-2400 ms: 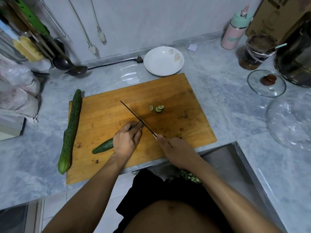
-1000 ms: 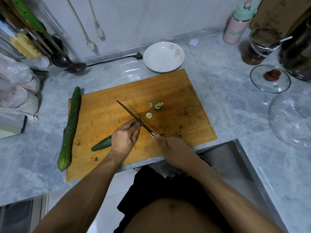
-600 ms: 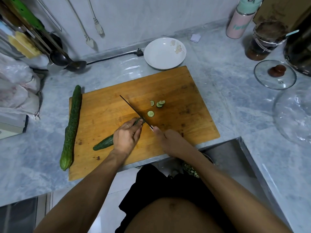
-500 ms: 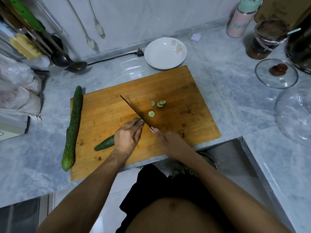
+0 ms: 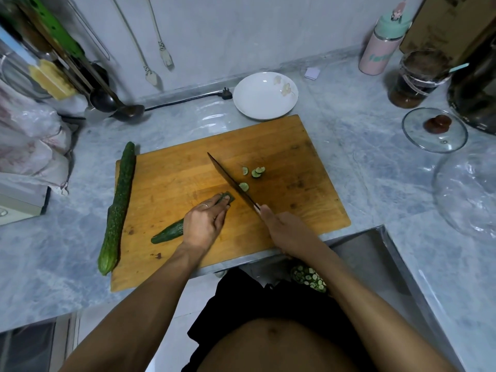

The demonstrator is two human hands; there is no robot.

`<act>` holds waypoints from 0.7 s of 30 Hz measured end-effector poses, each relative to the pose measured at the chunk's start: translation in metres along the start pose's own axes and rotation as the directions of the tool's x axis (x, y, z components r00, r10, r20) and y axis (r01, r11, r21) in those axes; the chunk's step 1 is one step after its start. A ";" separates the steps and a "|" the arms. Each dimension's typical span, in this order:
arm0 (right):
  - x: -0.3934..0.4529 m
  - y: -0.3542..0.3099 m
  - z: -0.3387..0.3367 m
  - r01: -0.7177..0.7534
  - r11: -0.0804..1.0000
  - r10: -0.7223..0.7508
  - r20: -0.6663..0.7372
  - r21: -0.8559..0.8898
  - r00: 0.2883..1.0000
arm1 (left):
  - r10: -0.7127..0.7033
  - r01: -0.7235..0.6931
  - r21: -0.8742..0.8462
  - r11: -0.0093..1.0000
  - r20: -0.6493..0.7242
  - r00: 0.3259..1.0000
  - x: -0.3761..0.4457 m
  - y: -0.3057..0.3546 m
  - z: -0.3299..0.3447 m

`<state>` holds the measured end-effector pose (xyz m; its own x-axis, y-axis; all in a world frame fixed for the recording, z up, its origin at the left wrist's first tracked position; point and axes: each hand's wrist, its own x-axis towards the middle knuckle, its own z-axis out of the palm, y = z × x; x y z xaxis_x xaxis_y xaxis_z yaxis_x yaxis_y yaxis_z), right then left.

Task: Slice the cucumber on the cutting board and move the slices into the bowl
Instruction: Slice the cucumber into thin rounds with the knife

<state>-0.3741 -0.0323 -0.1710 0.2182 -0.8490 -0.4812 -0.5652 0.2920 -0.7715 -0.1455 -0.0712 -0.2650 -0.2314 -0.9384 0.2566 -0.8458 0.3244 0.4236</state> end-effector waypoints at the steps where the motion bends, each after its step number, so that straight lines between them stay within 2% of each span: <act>1: -0.004 0.000 0.000 0.022 1.000 -0.022 -0.002 -0.020 1.000 | 0.000 0.000 -0.003 1.000 0.002 1.000 0.000 0.000 0.000; 6: -0.020 0.001 0.005 0.105 0.992 -0.105 -0.004 -0.065 0.994 | 0.001 -0.001 -0.007 1.000 0.000 1.000 0.000 0.001 -0.002; 13: -0.022 -0.001 0.009 0.141 0.982 -0.139 0.023 -0.125 0.990 | 0.009 -0.009 -0.006 1.000 -0.017 1.000 -0.001 0.004 -0.002; 21: -0.015 -0.008 0.014 0.079 0.991 -0.075 0.032 -0.112 0.997 | 0.018 -0.017 0.038 0.999 -0.018 1.000 -0.001 0.006 -0.002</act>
<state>-0.3621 -0.0162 -0.1638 0.2858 -0.8540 -0.4347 -0.6322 0.1730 -0.7553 -0.1493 -0.0677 -0.2612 -0.2378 -0.9301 0.2799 -0.8594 0.3357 0.3856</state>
